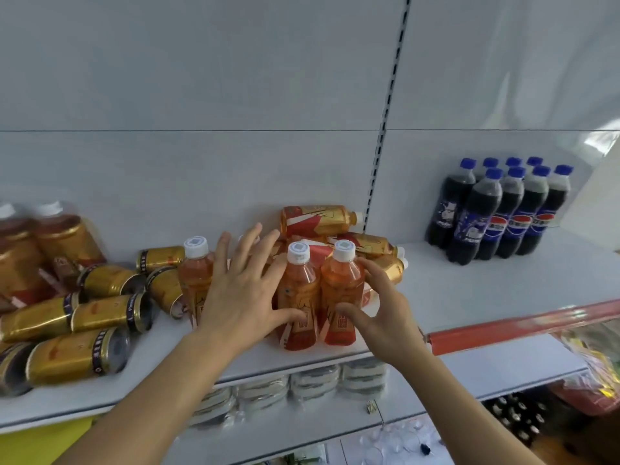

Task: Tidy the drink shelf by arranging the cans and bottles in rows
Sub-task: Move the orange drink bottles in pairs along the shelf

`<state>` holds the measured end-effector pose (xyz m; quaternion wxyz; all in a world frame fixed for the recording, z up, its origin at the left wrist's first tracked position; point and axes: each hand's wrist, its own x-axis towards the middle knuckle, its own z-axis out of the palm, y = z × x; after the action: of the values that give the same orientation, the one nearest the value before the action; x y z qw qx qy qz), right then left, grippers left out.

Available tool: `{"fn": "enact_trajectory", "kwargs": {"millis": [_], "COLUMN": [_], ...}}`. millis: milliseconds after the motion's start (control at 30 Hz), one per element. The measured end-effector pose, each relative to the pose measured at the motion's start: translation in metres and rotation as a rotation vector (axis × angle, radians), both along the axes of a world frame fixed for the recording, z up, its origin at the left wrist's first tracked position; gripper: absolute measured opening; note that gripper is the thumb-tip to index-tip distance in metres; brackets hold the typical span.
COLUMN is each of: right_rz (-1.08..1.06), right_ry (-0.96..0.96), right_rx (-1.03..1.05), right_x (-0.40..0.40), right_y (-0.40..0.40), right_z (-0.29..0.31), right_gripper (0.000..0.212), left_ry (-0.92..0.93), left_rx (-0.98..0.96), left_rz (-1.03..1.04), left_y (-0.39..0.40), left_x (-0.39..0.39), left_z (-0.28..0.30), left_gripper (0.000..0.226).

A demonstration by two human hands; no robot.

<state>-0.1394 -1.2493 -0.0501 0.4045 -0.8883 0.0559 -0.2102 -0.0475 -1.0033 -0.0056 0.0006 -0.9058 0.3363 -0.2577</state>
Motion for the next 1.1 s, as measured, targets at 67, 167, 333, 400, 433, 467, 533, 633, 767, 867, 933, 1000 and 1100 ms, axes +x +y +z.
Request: {"fn": "enact_trajectory", "kwargs": {"millis": [67,167,333,400,433,467,533,633,767,867,933,1000,1100], "right_rz": [0.015,0.055,0.062,0.071,0.074,0.076,0.072,0.033,-0.021,-0.065,-0.130,-0.178,-0.151], "right_ry": [0.018,0.026,0.033,0.022,0.025,0.030,0.033,0.039,0.032,0.024,-0.018,-0.110,-0.211], "right_rx": [-0.039,-0.173,-0.324,-0.315,-0.311,-0.317,-0.355,-0.477,-0.626,-0.702,-0.749,-0.761,-0.786], "right_x": [0.001,-0.003,-0.002,0.001,0.001,0.001,0.001,0.000,-0.004,-0.008,-0.014,-0.021,-0.031], "right_y": [-0.001,-0.006,-0.007,-0.006,-0.006,-0.006,-0.007,-0.008,-0.011,-0.008,-0.003,0.005,0.021], "right_z": [-0.001,-0.003,-0.006,-0.005,-0.006,-0.007,-0.009,-0.007,-0.004,0.002,0.009,0.015,0.017], "right_gripper": [0.089,0.096,0.112,0.109,0.108,0.107,0.108,0.111,0.110,0.106,0.100,0.093,0.088], "left_ry": [-0.009,-0.012,-0.012,-0.008,-0.005,0.003,0.005,-0.006,-0.010,-0.006,-0.008,-0.020,-0.029], "left_rx": [0.003,-0.003,0.004,0.008,0.013,0.022,0.040,0.063,0.074,0.069,0.050,0.014,-0.025], "left_rz": [0.001,-0.005,-0.016,-0.019,-0.020,-0.017,-0.007,0.037,0.115,0.162,0.179,0.203,0.237], "left_y": [0.001,0.001,0.003,0.002,0.001,0.000,-0.002,-0.004,-0.006,-0.005,-0.002,0.004,0.016], "left_x": [0.000,0.001,0.004,0.004,0.004,0.004,0.004,0.003,-0.004,-0.016,-0.025,-0.035,-0.053], "left_z": [0.000,-0.002,-0.004,-0.003,-0.003,-0.003,-0.003,-0.004,-0.001,0.002,0.004,0.007,0.001], "left_gripper": [0.106,0.104,0.104,0.105,0.106,0.106,0.107,0.117,0.131,0.130,0.125,0.117,0.105]}}
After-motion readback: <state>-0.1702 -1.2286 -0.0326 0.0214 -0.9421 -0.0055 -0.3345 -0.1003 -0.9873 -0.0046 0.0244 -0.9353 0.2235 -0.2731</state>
